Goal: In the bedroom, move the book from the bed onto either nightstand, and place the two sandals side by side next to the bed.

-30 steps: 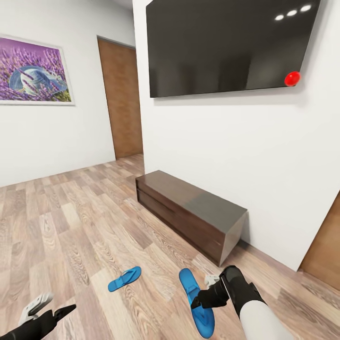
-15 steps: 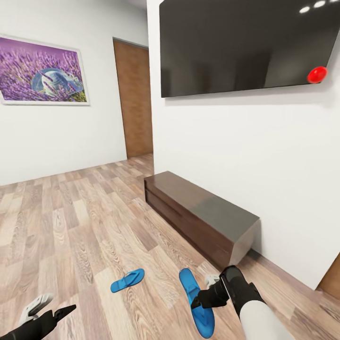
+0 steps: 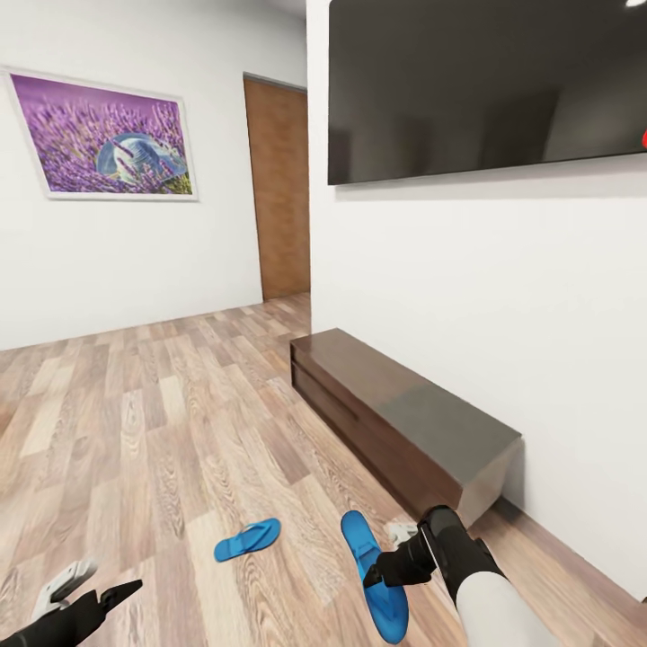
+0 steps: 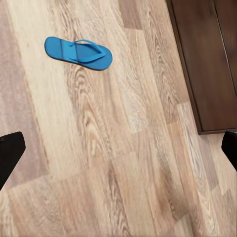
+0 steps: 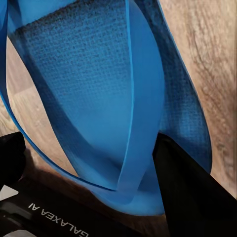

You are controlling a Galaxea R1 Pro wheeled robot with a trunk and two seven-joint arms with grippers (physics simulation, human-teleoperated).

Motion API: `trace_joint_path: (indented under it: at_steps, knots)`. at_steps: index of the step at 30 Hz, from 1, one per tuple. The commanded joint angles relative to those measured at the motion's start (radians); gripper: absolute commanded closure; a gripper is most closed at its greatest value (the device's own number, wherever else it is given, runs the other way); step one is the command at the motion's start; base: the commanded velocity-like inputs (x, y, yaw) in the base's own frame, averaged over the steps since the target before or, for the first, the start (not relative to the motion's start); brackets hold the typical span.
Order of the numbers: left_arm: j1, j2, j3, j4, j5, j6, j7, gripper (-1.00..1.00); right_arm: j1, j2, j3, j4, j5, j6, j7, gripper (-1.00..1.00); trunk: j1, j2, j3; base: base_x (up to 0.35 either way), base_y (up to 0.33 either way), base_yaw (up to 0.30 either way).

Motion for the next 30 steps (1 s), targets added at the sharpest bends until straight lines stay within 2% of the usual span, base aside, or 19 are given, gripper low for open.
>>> trace_joint_path:
  at_steps: [1, 30]
  knots:
    - [0.0, 0.0, 0.001, -0.001, 0.001, 0.005, -0.002, -1.0, -0.001, 0.001, -0.008, -0.002, 0.008, 0.004, 0.009, 1.0, 0.0, 0.0, -0.001, 0.11, -0.096, 0.179]
    - [0.0, -0.001, 0.003, 0.0, 0.001, 0.005, -0.003, -1.0, -0.001, 0.001, -0.008, -0.002, 0.008, 0.004, 0.009, 1.0, 0.0, 0.0, -0.001, 0.012, -0.009, 0.178]
